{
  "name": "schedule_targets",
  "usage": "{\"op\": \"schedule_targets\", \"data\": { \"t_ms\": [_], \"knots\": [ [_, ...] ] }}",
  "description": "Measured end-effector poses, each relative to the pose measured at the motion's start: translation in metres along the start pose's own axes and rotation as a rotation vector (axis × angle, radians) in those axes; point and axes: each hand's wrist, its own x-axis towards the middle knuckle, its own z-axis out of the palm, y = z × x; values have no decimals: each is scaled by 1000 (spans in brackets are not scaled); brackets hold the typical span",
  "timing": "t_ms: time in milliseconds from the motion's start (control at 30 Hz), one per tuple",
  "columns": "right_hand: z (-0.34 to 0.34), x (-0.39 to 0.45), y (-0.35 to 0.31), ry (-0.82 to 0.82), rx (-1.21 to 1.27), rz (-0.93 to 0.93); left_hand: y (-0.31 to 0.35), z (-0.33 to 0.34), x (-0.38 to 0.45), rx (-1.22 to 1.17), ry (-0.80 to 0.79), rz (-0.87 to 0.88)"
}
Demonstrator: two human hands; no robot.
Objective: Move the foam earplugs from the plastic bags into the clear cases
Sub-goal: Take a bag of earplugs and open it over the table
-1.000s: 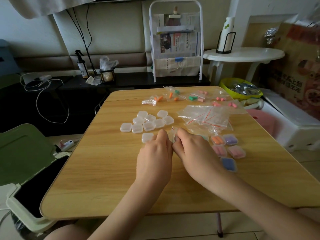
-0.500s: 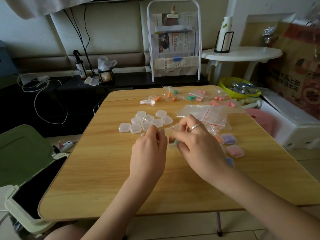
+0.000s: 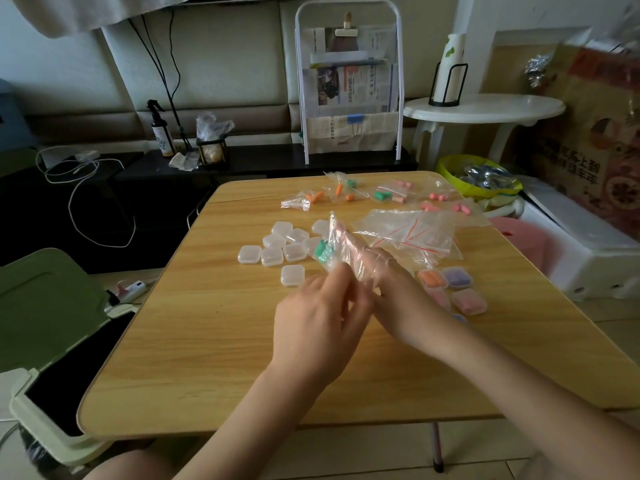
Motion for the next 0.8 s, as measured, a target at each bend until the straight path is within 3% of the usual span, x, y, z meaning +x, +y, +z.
{"op": "schedule_targets", "data": {
  "t_ms": [133,300,400,633,800],
  "knots": [
    [-7,-1,-6,48,272,-49,-9,-7,16,-364,48,-525],
    [-8,-4,-14,-14,436,-80,-30,-13,29,-750,-32,-816],
    [-8,-5,-17,-17,434,-59,-29,-15,28,-901,-46,-863],
    [-9,-3,-15,100,492,28,-31,-16,27,-962,-60,-817],
    [-10,-1,-12,98,489,42,-30,-13,27,-1038,-44,-835]
  ]
}}
